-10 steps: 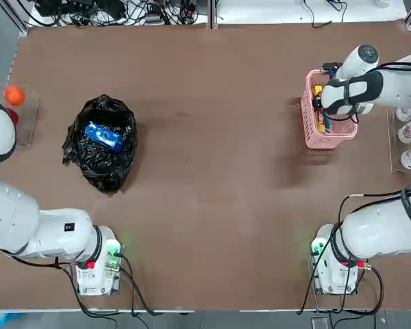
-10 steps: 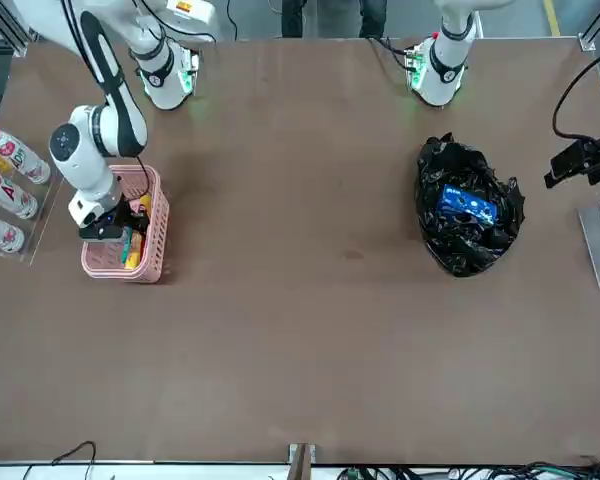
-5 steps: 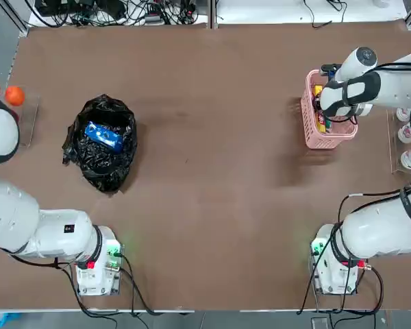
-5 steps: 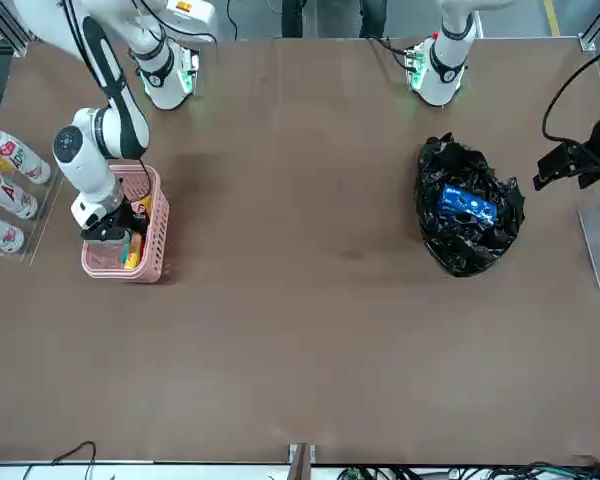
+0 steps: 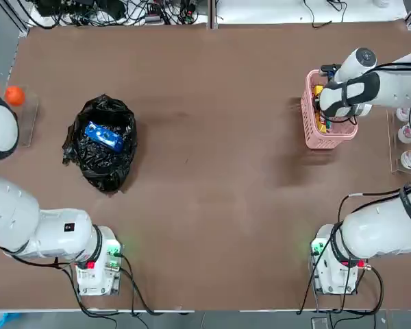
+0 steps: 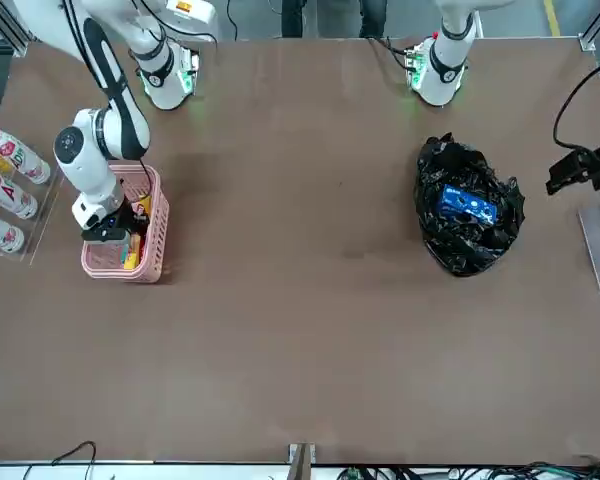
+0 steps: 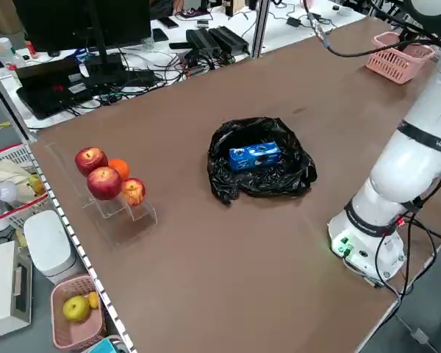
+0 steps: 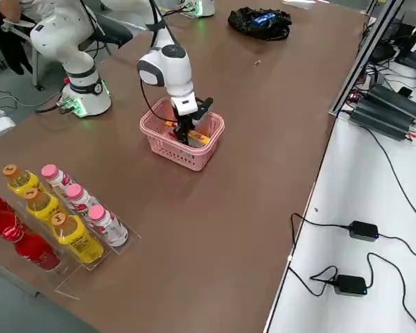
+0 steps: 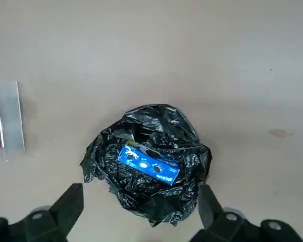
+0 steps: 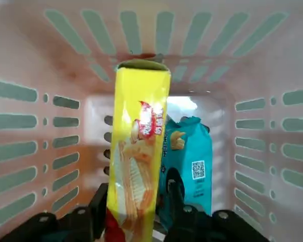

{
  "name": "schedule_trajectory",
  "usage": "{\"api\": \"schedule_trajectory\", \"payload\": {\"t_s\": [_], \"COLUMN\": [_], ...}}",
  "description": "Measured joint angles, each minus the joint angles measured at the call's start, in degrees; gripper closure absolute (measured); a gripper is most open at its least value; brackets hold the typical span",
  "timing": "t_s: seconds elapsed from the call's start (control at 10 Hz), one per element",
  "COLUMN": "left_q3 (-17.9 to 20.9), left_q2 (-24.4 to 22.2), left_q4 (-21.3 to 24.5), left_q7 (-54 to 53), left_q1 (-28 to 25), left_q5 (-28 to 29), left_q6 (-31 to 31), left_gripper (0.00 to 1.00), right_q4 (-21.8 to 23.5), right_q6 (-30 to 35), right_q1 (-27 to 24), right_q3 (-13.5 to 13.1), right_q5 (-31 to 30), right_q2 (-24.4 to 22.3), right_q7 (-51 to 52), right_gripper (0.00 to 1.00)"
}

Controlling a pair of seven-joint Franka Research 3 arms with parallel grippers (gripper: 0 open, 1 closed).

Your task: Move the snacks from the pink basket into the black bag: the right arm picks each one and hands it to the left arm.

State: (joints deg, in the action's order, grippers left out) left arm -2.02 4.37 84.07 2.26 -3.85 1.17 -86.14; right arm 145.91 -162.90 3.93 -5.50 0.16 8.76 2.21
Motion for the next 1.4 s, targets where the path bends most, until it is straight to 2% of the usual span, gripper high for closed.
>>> {"api": "schedule_trajectory", "payload": {"t_s": [0.2, 0.8, 1.2, 1.4], "left_q3": [-0.2, -0.4, -0.4, -0.3], "left_q2": [-0.1, -0.1, -0.1, 0.1], "left_q4": [-0.1, -0.1, -0.1, -0.1], "left_q7": [0.0, 0.1, 0.1, 0.1], "left_q1": [0.1, 0.2, 0.6, 0.0], "left_q5": [-0.3, -1.3, -2.1, -4.1], "left_q6": [0.0, 0.0, 0.0, -0.1], "left_gripper": [0.0, 0.0, 0.0, 0.0], "right_q4": [0.0, 0.0, -0.1, -0.5], "right_q6": [-0.1, -0.2, -0.1, 2.3], "right_q1": [0.0, 0.0, 0.0, 0.0], "right_q3": [0.0, 0.2, 0.2, 0.2], "right_q5": [0.0, 0.0, 0.0, 0.0], "right_q2": [0.2, 0.2, 0.1, -0.3], "right_q7": [0.0, 0.0, 0.7, 1.0], "right_gripper": [0.49, 0.78, 0.79, 0.79]}}
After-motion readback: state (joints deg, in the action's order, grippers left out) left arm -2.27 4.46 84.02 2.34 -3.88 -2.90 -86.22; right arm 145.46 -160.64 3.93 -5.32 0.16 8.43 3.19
